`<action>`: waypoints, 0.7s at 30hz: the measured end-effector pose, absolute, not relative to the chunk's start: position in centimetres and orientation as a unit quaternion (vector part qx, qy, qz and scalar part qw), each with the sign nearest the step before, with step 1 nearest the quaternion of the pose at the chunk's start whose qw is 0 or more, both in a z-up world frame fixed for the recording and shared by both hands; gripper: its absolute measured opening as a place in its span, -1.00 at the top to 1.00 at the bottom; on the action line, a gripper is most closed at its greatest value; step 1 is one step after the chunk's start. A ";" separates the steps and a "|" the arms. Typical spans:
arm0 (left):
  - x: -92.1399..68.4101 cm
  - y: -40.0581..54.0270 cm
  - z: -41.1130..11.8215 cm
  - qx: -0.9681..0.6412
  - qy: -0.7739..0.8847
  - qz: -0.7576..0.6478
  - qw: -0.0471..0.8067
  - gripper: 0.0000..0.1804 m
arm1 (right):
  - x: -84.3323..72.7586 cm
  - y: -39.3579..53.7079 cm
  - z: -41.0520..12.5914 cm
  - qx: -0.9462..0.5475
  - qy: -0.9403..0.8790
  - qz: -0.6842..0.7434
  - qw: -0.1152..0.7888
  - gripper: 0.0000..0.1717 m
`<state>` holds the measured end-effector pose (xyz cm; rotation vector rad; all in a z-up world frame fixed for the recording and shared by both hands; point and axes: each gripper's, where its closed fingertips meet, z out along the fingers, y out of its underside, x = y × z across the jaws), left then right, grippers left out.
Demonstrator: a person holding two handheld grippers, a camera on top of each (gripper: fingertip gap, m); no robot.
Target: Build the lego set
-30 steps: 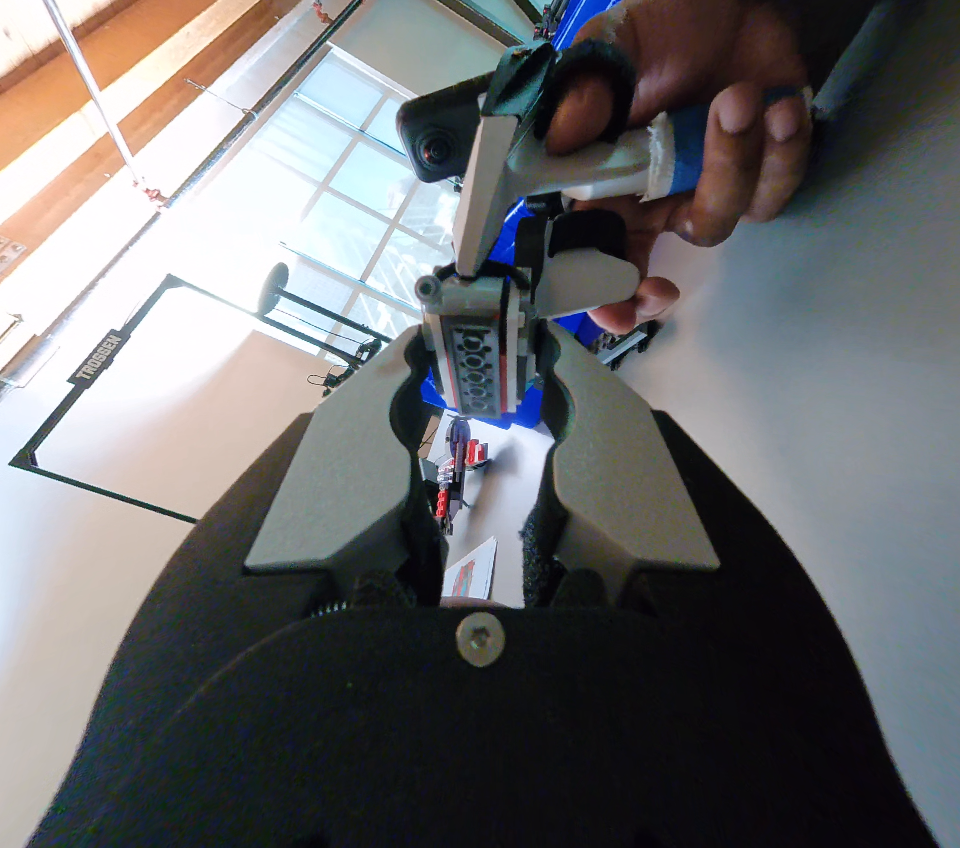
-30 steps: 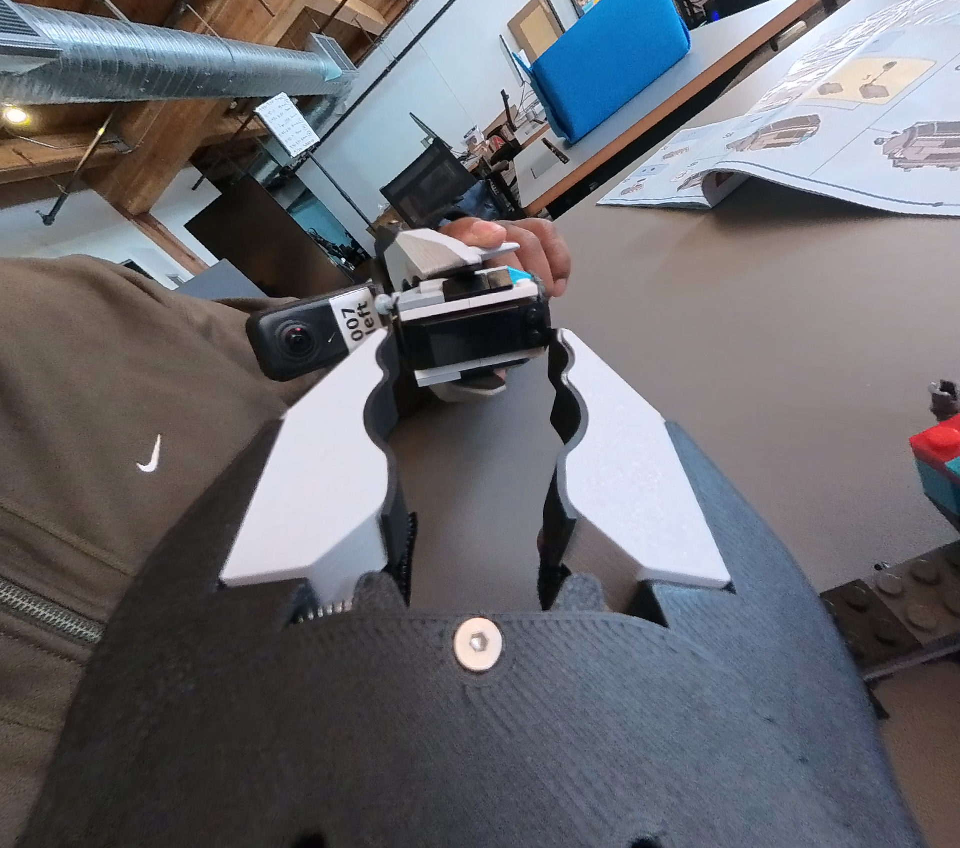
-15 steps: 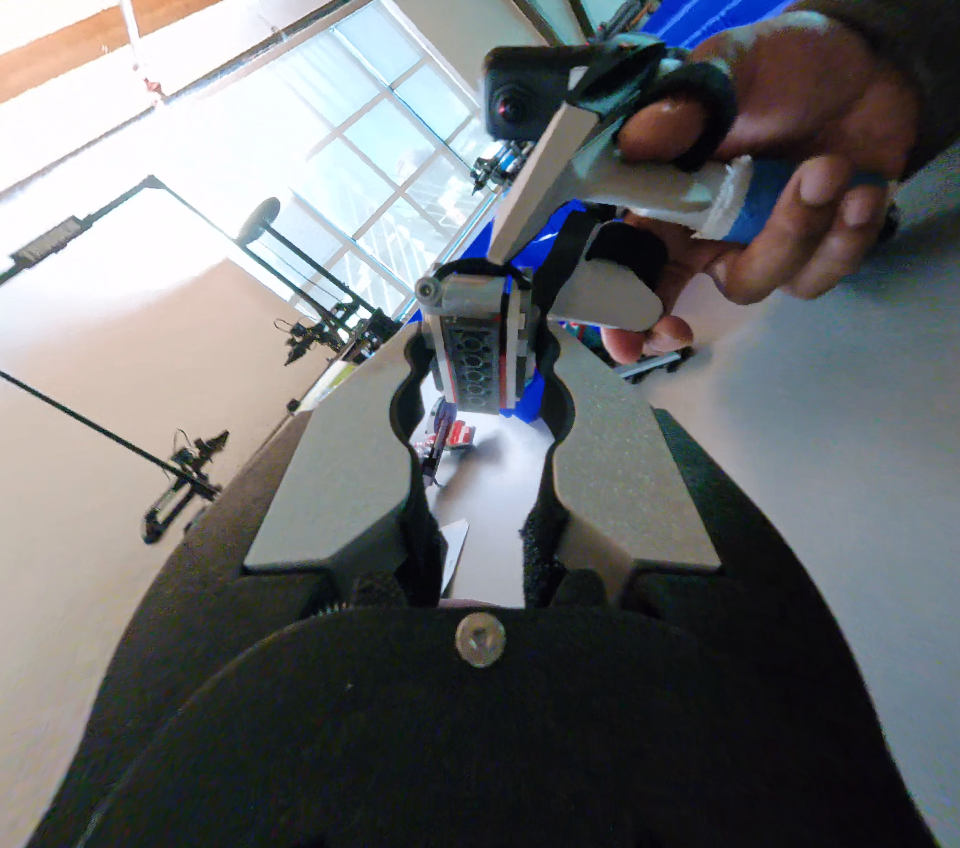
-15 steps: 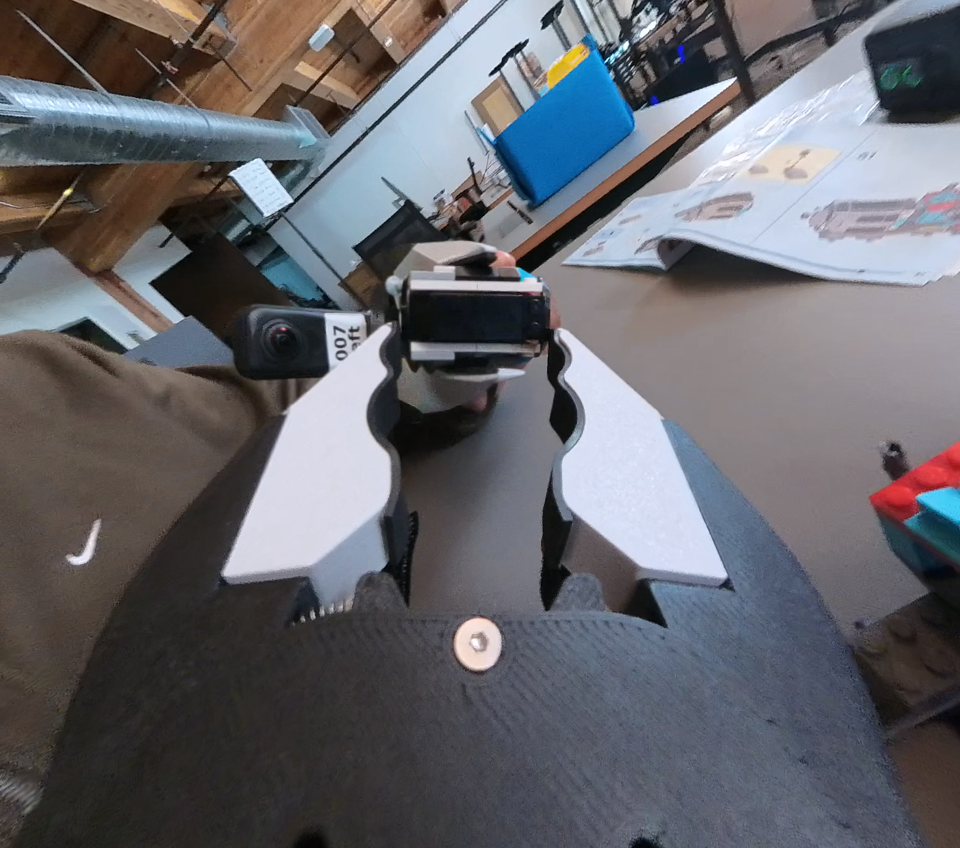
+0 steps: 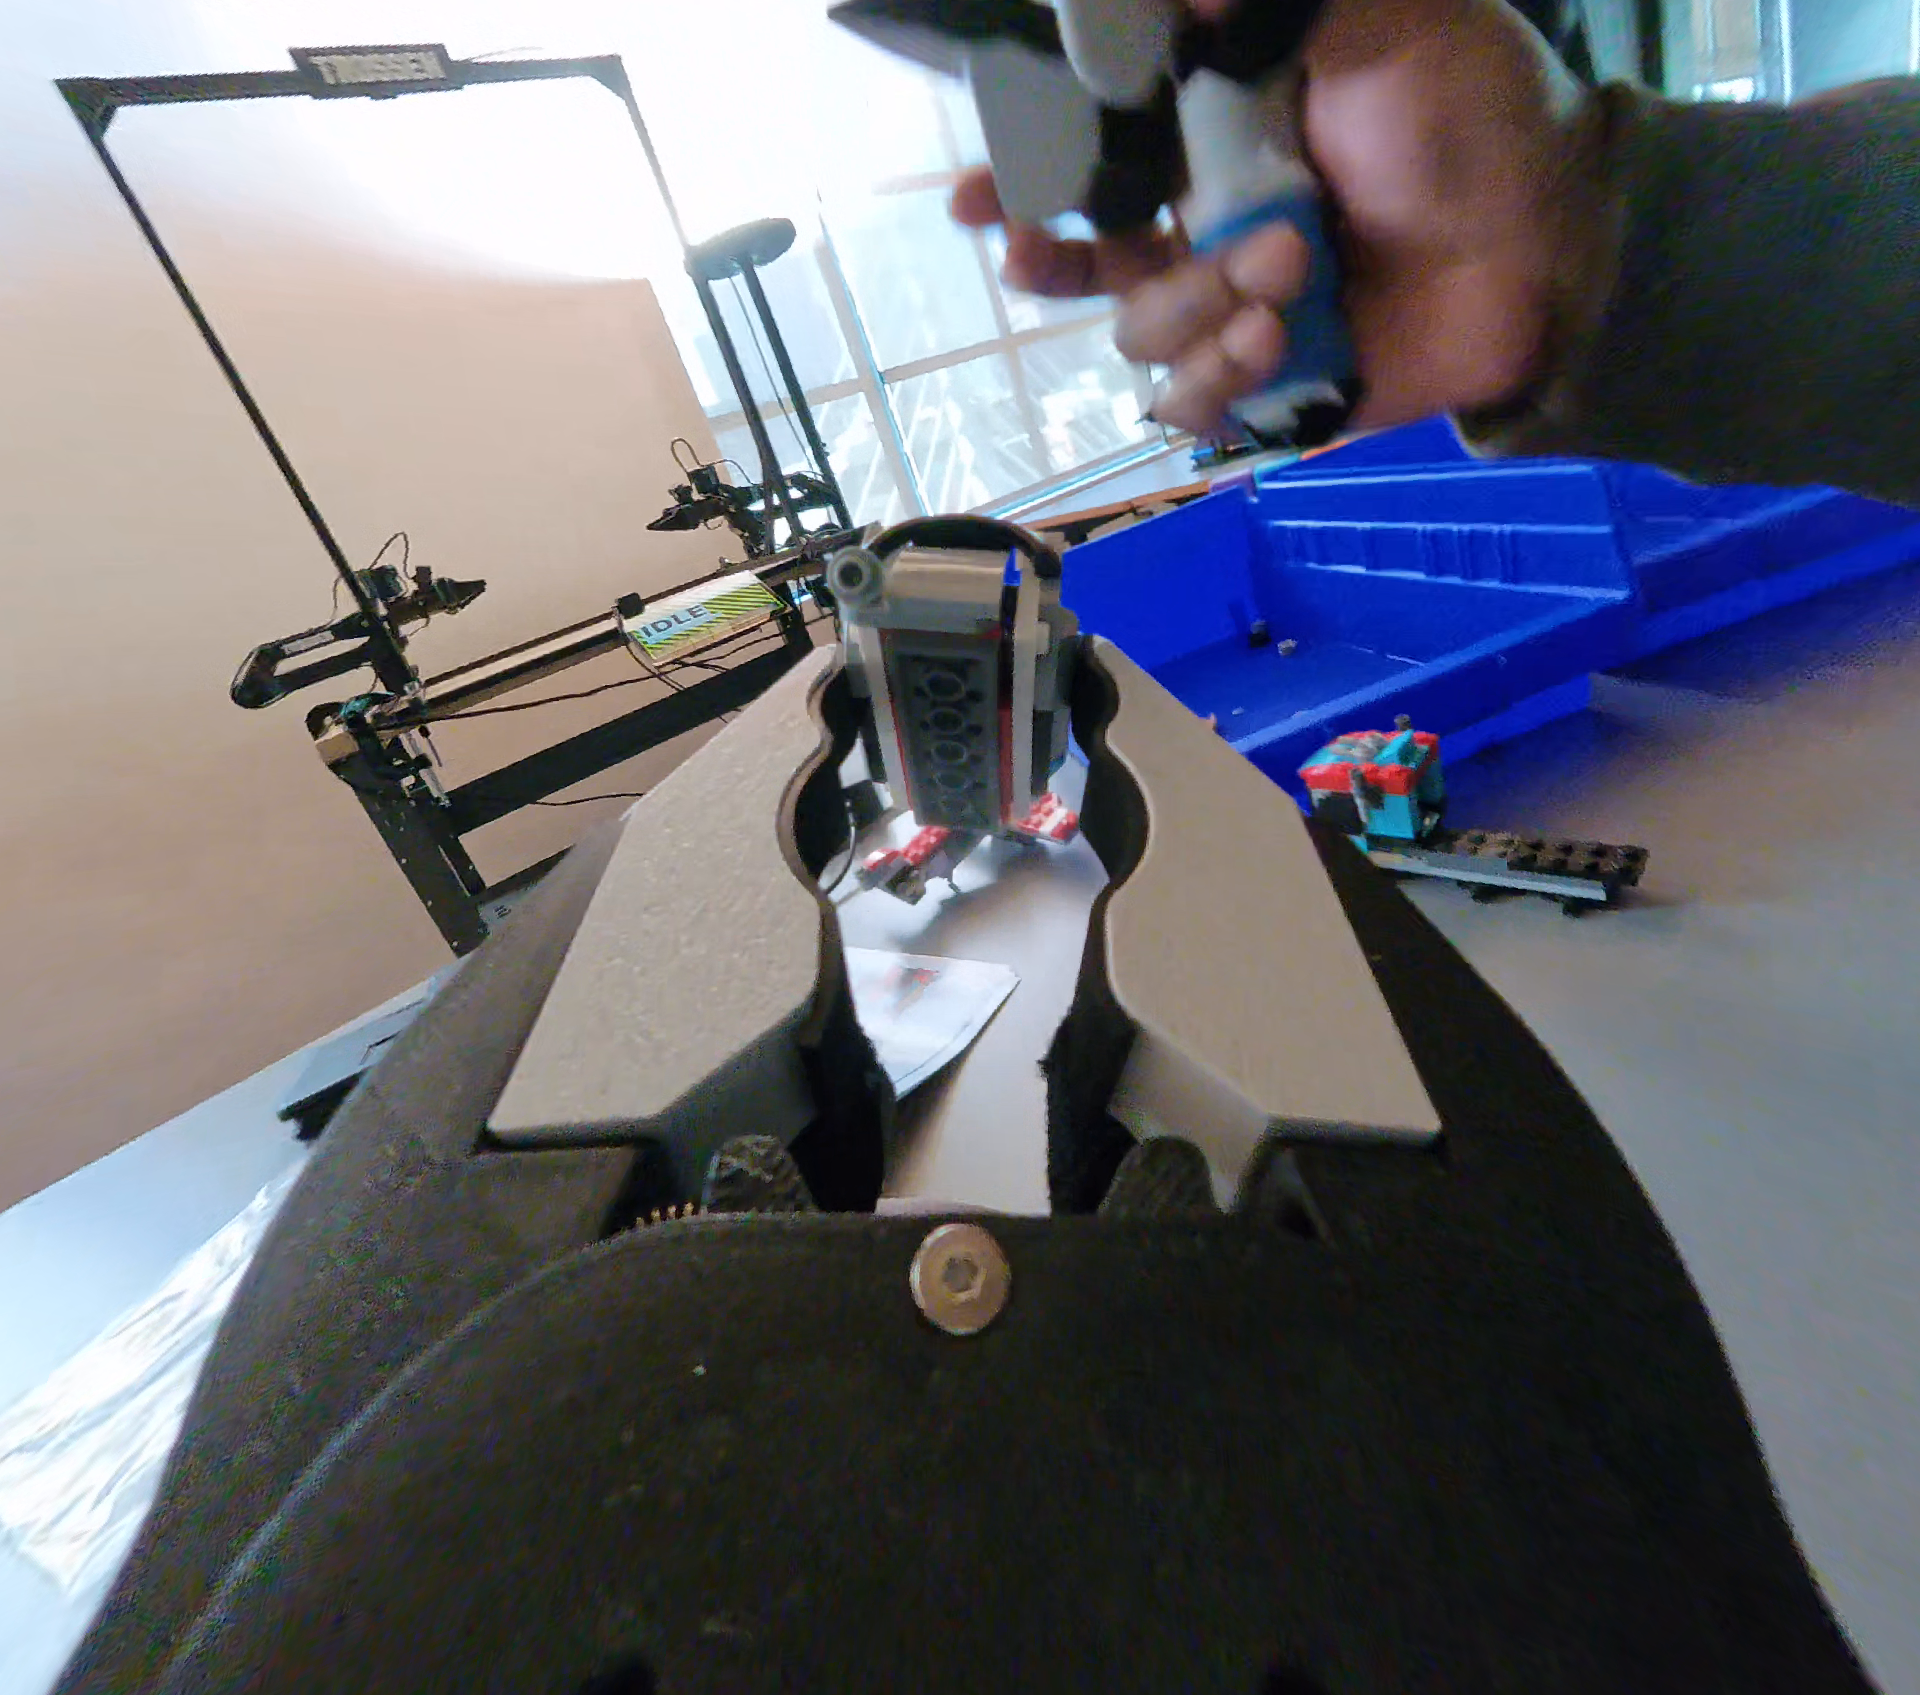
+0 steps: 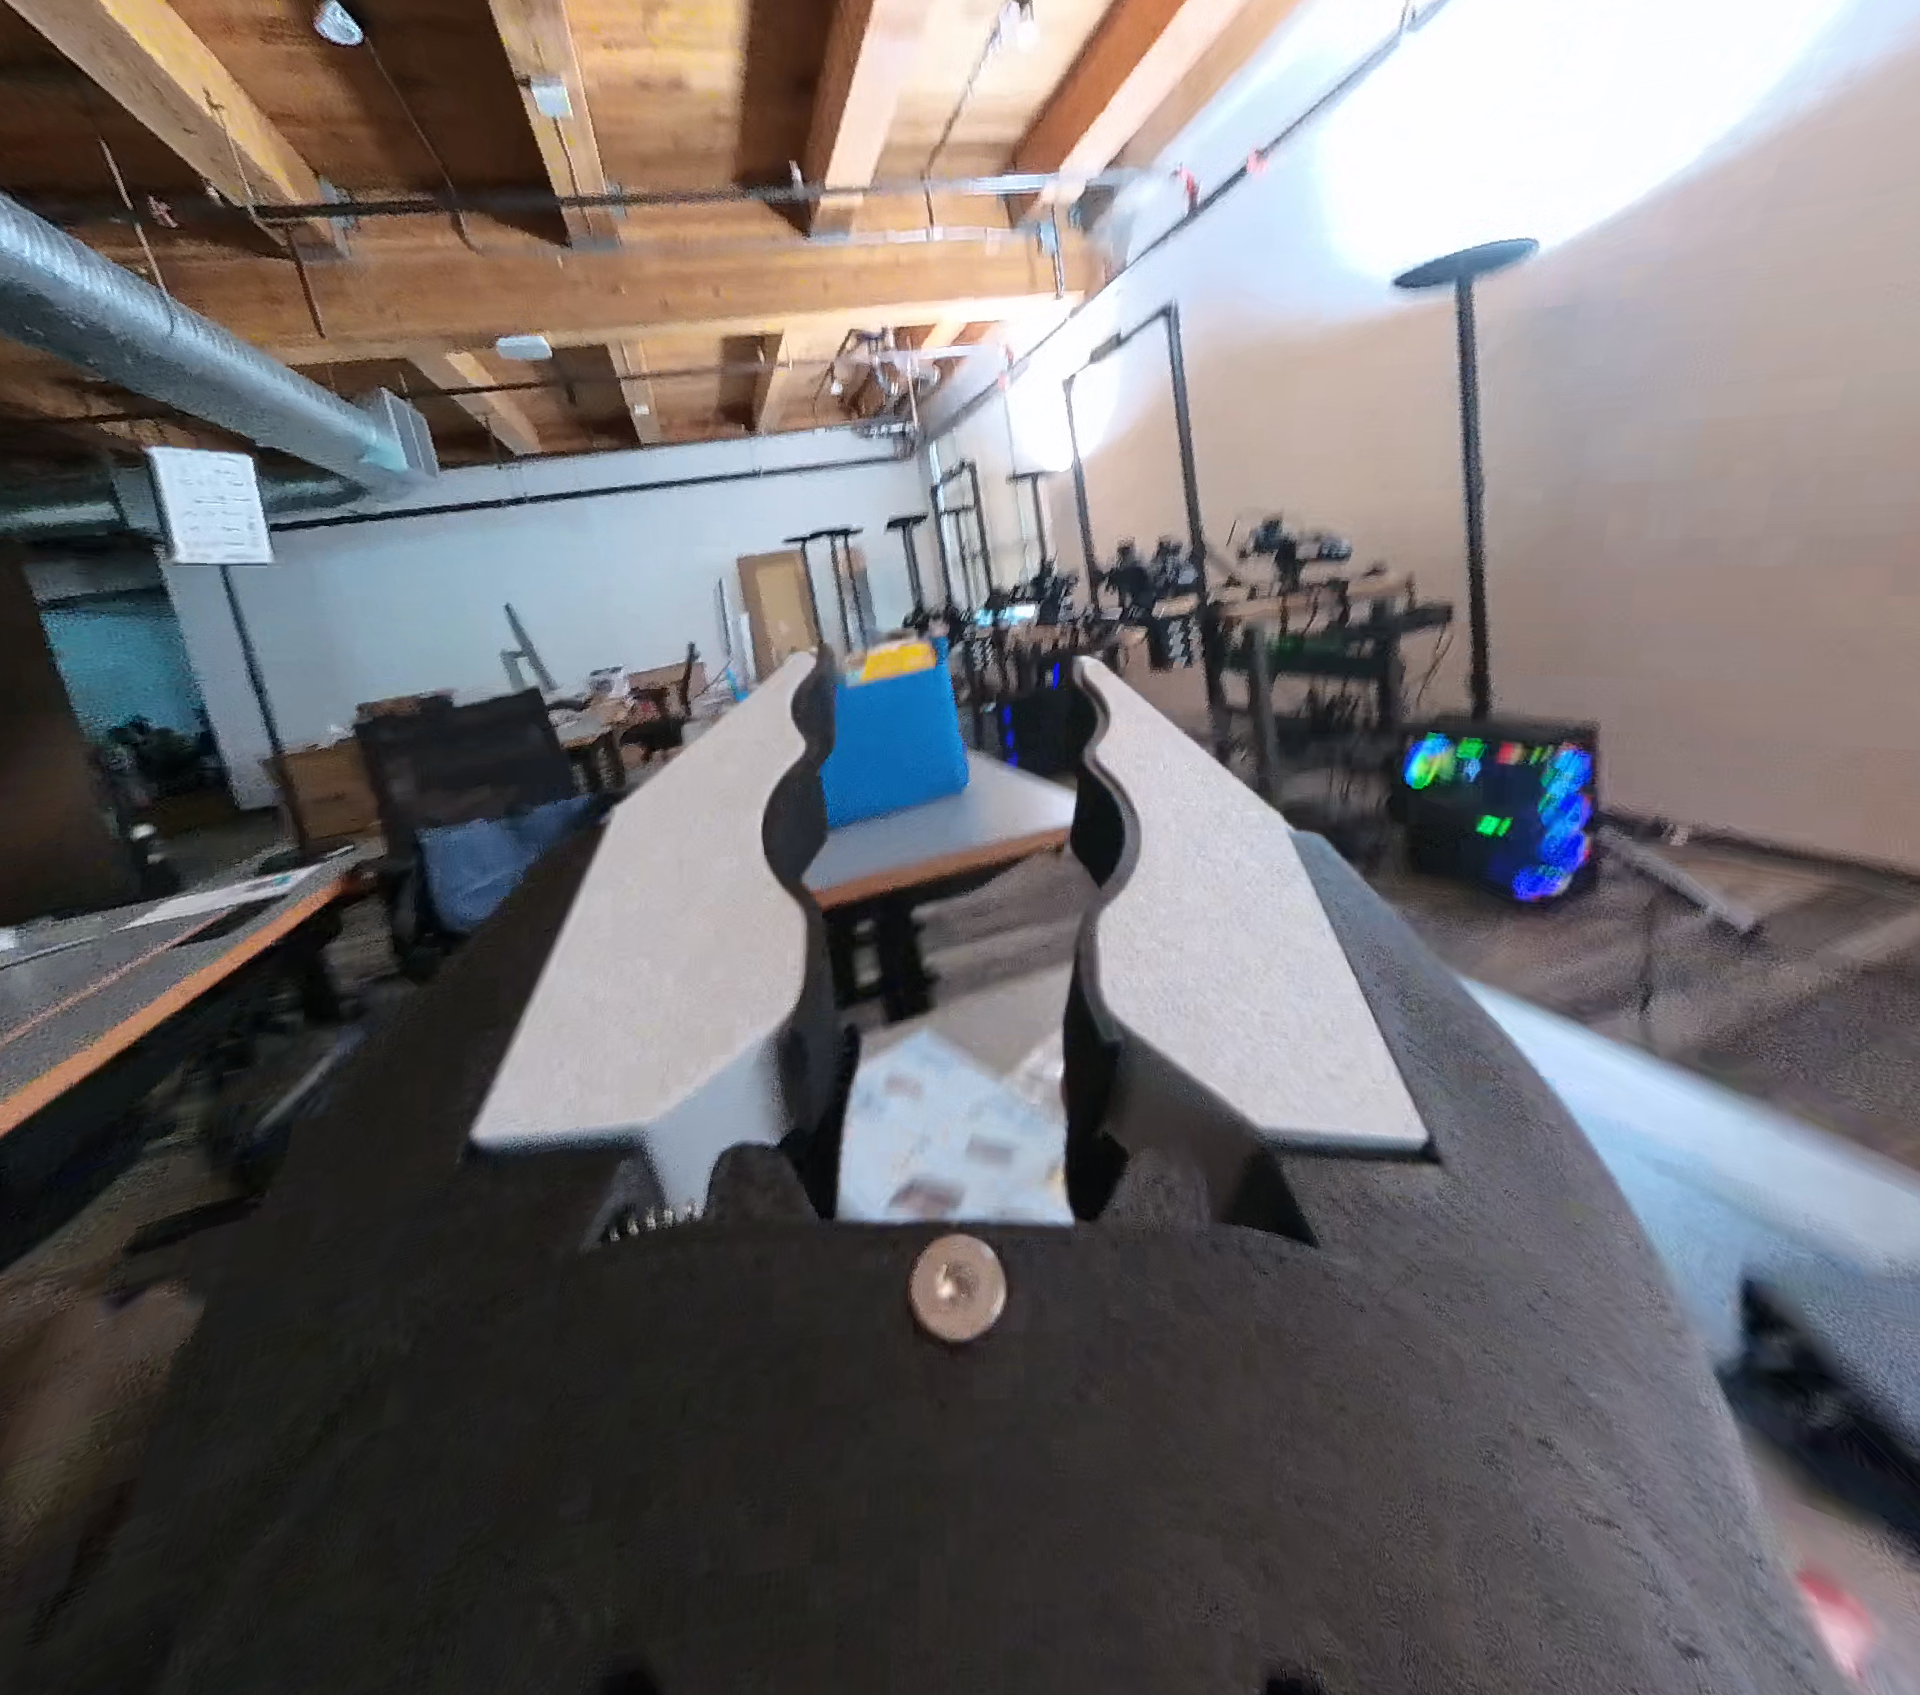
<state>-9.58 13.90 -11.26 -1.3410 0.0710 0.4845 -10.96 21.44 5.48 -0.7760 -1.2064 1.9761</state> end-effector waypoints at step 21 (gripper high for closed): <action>-15.4 9.5 -8.6 -0.567 -0.086 0.205 0.793 0.53 | -26.5 24.4 15.7 -0.047 -0.741 -0.112 0.661 0.61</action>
